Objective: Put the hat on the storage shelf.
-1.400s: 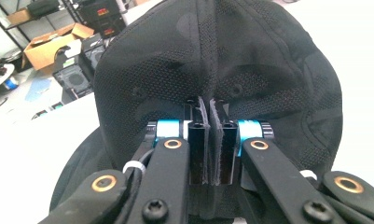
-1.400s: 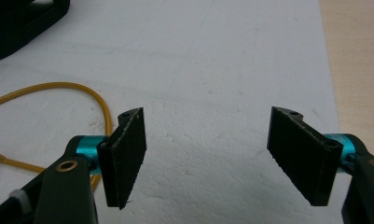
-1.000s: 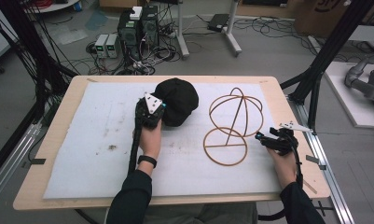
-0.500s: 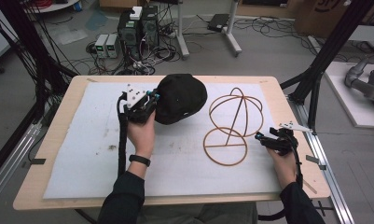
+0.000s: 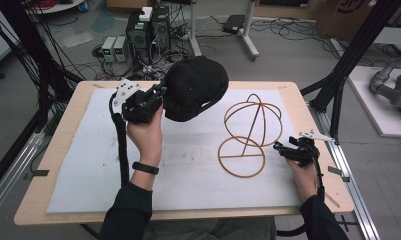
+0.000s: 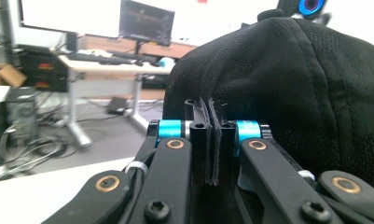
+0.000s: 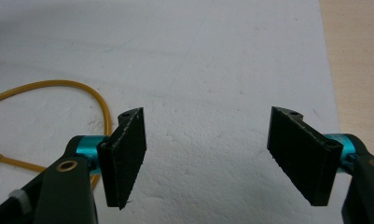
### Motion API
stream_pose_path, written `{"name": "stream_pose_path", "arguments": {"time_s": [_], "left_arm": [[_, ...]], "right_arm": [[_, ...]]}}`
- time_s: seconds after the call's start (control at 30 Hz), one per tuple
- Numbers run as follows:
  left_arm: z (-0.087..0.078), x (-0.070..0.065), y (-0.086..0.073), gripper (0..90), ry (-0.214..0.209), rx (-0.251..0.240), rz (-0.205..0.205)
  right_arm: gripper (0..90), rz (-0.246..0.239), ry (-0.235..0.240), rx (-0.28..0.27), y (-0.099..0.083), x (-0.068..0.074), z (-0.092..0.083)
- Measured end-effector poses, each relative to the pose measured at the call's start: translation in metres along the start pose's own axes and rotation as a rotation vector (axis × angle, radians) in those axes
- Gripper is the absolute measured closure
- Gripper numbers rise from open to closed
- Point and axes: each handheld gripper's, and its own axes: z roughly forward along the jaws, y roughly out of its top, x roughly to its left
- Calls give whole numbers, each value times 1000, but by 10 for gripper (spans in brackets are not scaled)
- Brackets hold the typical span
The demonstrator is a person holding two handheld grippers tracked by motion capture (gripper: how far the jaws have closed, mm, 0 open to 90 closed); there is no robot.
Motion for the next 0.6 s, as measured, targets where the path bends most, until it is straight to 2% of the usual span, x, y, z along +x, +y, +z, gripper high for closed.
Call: {"name": "stream_pose_path", "arguments": {"time_s": [0.13,0.3,0.37,0.4,0.53,0.6], "left_arm": [[0,-13,7,881,-52,-18,-9],[5,-36,15,880,-128,-28,2],[8,-45,17,880,-151,-26,9],[10,-51,18,880,-177,-25,8],[17,-64,18,880,-233,-18,-5],[20,-71,17,880,-247,-10,8]], "right_arm": [[275,2,0,2,0,0,0],[276,5,1,3,0,0,0],[276,5,1,2,0,0,0],[276,6,1,2,0,0,0],[276,4,2,4,0,0,0],[276,4,2,4,0,0,0]]}}
